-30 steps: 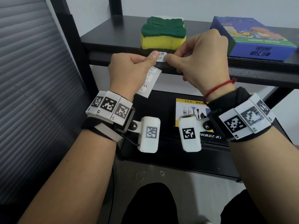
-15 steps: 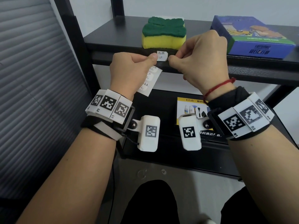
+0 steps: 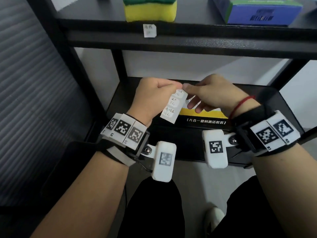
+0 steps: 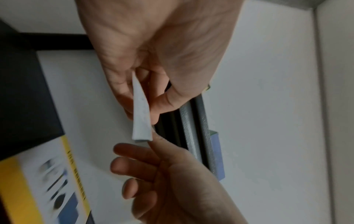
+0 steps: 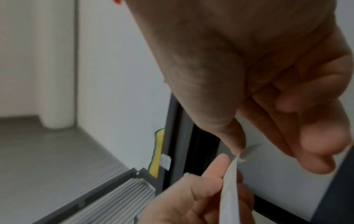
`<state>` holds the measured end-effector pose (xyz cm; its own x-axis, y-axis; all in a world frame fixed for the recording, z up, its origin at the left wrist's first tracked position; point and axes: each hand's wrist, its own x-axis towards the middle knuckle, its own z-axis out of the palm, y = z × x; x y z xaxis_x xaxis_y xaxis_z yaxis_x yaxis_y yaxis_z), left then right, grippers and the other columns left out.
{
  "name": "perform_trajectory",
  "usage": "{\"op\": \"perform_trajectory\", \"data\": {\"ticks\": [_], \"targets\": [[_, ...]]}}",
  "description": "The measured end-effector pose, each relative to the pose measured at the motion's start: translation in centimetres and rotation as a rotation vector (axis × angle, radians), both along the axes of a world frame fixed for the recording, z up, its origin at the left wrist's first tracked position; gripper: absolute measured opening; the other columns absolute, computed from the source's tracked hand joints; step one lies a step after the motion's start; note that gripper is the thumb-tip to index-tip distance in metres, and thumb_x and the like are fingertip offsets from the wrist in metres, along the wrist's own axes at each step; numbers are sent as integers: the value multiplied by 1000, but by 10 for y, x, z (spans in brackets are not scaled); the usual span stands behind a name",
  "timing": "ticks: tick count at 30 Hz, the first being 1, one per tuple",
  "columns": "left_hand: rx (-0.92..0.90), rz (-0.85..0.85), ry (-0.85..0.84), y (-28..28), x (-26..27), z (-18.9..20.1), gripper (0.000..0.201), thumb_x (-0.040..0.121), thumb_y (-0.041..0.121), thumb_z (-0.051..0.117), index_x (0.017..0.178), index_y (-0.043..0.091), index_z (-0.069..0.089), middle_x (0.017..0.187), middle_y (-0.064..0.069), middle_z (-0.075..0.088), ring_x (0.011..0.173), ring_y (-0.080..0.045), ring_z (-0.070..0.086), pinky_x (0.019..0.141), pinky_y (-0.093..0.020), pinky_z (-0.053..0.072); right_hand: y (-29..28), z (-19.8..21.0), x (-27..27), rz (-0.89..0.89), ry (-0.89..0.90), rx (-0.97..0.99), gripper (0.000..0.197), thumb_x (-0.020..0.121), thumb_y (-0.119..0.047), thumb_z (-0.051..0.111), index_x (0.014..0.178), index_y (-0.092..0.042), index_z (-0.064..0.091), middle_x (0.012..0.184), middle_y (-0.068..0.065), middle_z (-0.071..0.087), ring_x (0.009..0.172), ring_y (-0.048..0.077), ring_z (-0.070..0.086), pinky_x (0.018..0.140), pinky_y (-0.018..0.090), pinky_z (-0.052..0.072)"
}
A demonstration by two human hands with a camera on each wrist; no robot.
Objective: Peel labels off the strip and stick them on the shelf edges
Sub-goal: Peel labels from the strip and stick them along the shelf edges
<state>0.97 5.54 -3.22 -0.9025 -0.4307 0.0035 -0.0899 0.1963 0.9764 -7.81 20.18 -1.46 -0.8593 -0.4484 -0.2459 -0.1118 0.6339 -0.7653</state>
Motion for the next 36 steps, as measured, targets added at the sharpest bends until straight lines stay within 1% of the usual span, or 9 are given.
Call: {"op": "perform_trajectory", "data": {"ticks": [4,8,13,19,23,26,29,32,36], "targets": [[46,-74,-51,14,-7,-16,29,90,5,62,90,26,81,96,0,81,92,-13,76,87,-30,61,17,-20,-4,-21,-83,-145,33,97,-28,65,103,4,70,65,3,71,46,12,54,38,16,37],[75,-111,-77,25,-14,-33,30,92,4,63,93,28,80,107,-3,79,102,-16,76,97,-40,60,35,-35,-11,-57,-20,-220,27,97,-23,67,94,3,69,61,-1,69,43,9,53,41,20,38],[159,-98,-95,32,-20,-46,18,94,5,67,107,18,67,104,-10,78,92,-15,78,81,-29,63,49,-51,-17,-32,71,-237,39,96,-26,68,90,12,66,68,2,71,43,10,54,44,23,39],[184,-121,-111,31,-24,-51,15,93,11,69,104,22,69,99,-3,79,97,-15,76,89,-30,60,54,-55,-25,1,150,-199,36,97,-27,67,87,7,68,68,-1,70,46,13,57,43,21,40],[180,-107,-133,33,-32,-48,6,96,23,69,97,21,74,85,3,81,81,-7,76,71,-20,56,53,-58,-28,41,181,-152,35,97,-29,68,88,5,68,75,5,73,48,16,59,41,15,41],[152,-110,-170,35,-38,-52,9,95,28,70,92,22,76,84,4,81,81,-7,75,70,-21,53,51,-57,-27,62,250,-108,31,95,-31,69,86,-2,70,74,2,73,46,11,60,42,12,42],[165,-87,-181,36,-42,-55,8,95,26,70,91,21,76,81,5,81,80,-6,75,70,-21,54,51,-56,-27,33,332,-103,21,91,-32,74,90,-12,67,78,-1,72,43,-3,59,46,8,42],[215,-38,-167,36,-47,-57,7,94,24,71,92,19,76,80,4,80,76,-5,75,64,-16,54,55,-54,-30,1,486,-104,34,80,-39,83,100,-22,61,83,-9,68,55,-13,55,59,5,38],[291,-27,-159,36,-51,-56,9,93,22,72,96,14,75,79,3,80,72,-5,74,63,-17,54,52,-55,-28,123,555,-82,33,74,-38,87,98,-25,69,86,-9,62,57,-7,50,63,5,36]]}}
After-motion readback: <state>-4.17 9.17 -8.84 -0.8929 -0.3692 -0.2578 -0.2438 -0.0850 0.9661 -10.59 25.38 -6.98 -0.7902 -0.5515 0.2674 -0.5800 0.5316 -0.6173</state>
